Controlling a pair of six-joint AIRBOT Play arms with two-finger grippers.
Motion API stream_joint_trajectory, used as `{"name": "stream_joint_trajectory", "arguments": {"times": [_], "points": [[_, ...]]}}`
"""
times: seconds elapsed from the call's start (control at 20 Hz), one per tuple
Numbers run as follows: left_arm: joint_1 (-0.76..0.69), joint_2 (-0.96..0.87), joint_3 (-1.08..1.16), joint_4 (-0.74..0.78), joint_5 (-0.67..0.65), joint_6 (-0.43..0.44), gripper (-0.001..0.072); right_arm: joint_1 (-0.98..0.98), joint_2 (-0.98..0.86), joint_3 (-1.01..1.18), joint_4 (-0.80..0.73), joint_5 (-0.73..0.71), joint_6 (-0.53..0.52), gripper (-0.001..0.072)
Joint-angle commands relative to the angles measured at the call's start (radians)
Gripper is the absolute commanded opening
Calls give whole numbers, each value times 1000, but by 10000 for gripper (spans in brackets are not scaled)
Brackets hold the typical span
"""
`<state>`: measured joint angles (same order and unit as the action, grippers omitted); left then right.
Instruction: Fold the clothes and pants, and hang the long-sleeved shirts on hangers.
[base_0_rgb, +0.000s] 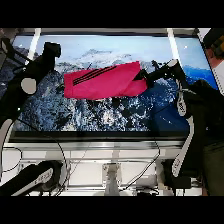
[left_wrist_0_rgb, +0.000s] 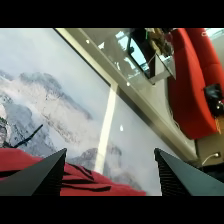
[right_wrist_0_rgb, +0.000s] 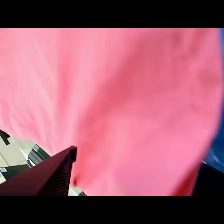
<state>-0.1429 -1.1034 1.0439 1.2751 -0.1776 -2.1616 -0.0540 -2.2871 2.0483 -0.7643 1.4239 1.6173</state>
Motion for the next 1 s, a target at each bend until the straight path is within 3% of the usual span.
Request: {"name": "stream_joint_trajectory", "arguments": {"times": [0.0, 0.05, 0.1, 0.3, 0.35, 0.5, 0.8, 0.95], "points": [[0, 0, 1, 0, -26, 5, 601, 24, -3, -1, -6, -53, 6, 530], [0, 0, 1, 0, -26, 5, 601, 26, -3, -1, -4, -60, 6, 424], [0, 0, 1, 0, -26, 5, 601, 30, -3, 0, 2, -63, 6, 404], [0, 0, 1, 0, -26, 5, 601, 29, 16, 0, 17, -63, 4, 38], [0, 0, 1, 0, -26, 5, 601, 27, 29, 0, 16, -63, 4, 8], [0, 0, 1, 0, -26, 4, 601, 8, 88, 0, -16, -63, 24, 5], [-1, 0, 1, -4, -26, 4, 601, -176, 238, 0, -307, 69, 77, 4], [-1, 0, 1, -4, -26, 3, 601, -319, 329, 0, -320, 80, 84, 5]]}}
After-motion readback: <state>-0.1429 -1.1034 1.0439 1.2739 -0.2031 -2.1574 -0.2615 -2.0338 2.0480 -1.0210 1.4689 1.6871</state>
